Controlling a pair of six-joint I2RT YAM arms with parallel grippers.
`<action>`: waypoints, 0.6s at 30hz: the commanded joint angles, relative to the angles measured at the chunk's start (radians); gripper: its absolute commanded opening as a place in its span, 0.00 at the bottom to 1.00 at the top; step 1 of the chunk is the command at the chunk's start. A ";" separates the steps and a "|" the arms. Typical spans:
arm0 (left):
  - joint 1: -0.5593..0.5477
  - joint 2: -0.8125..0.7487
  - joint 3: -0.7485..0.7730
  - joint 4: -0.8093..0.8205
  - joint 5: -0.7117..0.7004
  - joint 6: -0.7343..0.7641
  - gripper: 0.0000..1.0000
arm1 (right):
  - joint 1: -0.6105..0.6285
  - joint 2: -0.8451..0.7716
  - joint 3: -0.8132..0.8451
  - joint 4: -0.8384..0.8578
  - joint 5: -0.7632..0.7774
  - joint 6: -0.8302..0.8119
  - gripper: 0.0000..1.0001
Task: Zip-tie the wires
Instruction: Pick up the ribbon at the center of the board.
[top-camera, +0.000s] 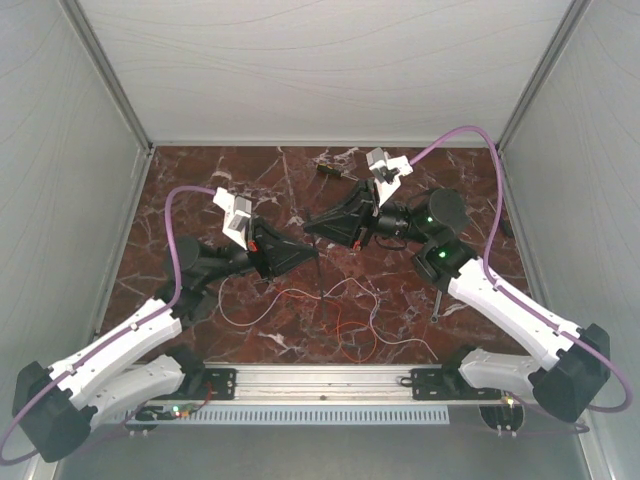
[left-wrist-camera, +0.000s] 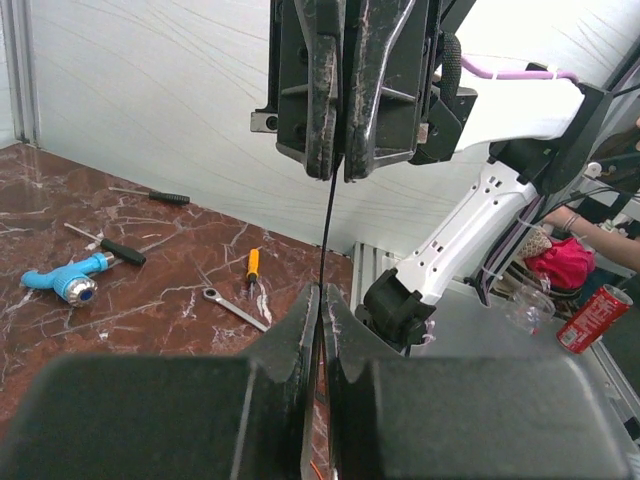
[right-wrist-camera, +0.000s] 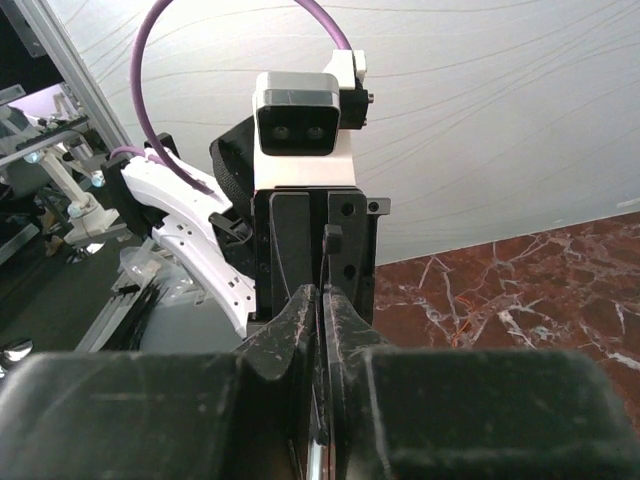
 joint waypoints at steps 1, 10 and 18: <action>-0.006 -0.006 0.043 0.033 0.014 0.021 0.00 | 0.008 -0.001 0.037 0.022 0.009 0.005 0.00; -0.006 -0.019 0.042 -0.004 -0.004 0.042 0.40 | 0.008 -0.023 0.021 -0.006 0.081 -0.040 0.00; -0.005 -0.188 0.001 -0.317 -0.216 0.216 1.00 | 0.000 0.006 -0.052 -0.054 0.334 -0.149 0.00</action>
